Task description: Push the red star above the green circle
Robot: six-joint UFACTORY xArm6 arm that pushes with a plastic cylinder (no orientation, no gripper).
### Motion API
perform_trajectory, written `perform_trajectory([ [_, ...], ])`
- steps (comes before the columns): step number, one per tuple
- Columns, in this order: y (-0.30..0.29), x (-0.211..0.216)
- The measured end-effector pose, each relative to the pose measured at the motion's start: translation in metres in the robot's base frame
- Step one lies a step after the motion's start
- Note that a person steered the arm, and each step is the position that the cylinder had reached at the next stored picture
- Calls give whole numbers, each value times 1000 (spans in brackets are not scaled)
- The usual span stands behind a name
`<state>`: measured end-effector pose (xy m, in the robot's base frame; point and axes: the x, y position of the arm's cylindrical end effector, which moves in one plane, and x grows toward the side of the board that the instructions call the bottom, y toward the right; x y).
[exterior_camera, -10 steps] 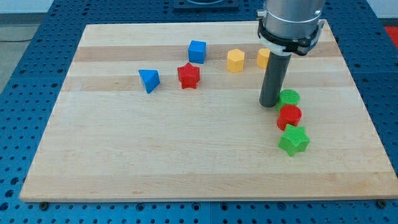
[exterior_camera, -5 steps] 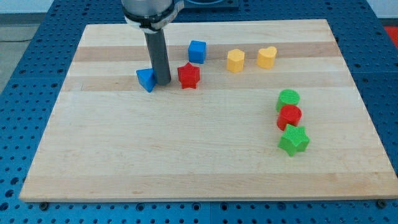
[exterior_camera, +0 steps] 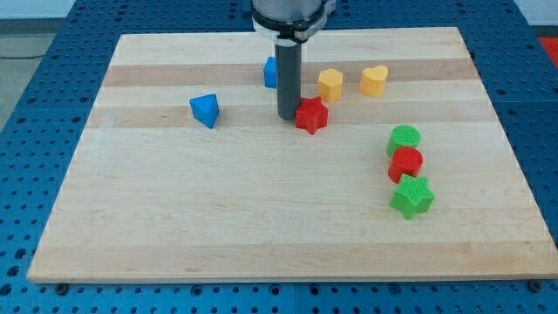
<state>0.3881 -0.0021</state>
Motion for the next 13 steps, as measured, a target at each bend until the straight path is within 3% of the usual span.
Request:
perform_trajectory([
  [3,19,30],
  [7,60,-11],
  [12,114,1],
  [13,113,-18],
])
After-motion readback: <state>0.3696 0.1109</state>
